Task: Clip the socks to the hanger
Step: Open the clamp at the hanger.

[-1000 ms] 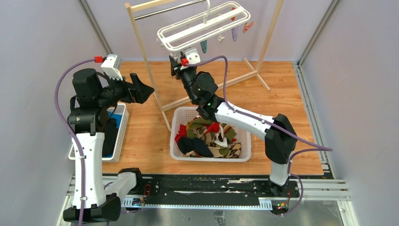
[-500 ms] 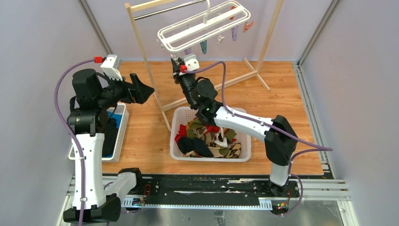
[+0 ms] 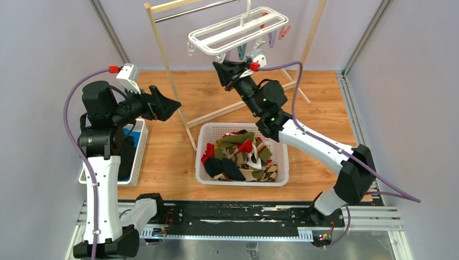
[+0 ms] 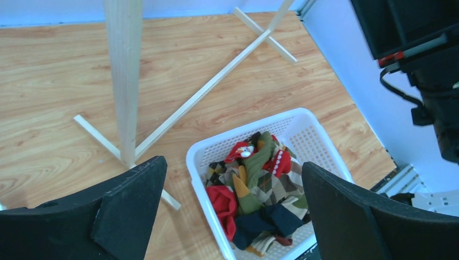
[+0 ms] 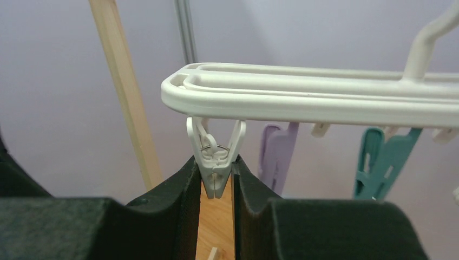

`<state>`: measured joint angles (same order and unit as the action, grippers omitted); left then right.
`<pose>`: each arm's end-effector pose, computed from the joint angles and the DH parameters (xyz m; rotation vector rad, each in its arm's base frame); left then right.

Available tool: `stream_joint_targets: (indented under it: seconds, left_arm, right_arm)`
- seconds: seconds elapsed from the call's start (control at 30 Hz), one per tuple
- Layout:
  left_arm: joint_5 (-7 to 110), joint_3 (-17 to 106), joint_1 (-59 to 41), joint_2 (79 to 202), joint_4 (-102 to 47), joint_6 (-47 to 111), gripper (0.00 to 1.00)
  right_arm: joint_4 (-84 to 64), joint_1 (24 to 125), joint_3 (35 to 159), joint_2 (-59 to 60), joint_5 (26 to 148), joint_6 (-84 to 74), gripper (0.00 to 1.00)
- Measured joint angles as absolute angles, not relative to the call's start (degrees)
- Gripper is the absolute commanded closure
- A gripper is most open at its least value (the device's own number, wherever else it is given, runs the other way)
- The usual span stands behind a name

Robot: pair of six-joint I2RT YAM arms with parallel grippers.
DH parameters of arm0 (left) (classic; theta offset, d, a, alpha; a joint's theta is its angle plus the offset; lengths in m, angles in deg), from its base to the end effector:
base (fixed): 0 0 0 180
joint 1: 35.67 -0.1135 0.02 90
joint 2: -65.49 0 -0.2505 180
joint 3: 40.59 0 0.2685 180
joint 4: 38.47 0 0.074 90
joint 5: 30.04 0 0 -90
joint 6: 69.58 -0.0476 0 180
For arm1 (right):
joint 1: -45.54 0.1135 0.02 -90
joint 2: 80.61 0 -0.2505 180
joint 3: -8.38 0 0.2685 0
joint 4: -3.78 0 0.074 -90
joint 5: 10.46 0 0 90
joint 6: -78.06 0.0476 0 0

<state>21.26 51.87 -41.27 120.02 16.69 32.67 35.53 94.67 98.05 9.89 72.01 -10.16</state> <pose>0.1946 -0.0108 0.4496 0.1812 1.8536 -0.7092 0.2629 0.2943 0.4224 -0.3118 1.0165 0.7383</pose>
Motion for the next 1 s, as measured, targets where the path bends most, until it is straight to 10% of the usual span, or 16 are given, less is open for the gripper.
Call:
stream_joint_targets:
  seconds: [1.0]
  left_arm:
    - [9.52, 56.33, -26.67, 135.1, -15.42, 55.77, 0.07]
  right_arm:
    - [19.71, 83.96, 99.21, 4.1, 107.92, 14.26, 1.0]
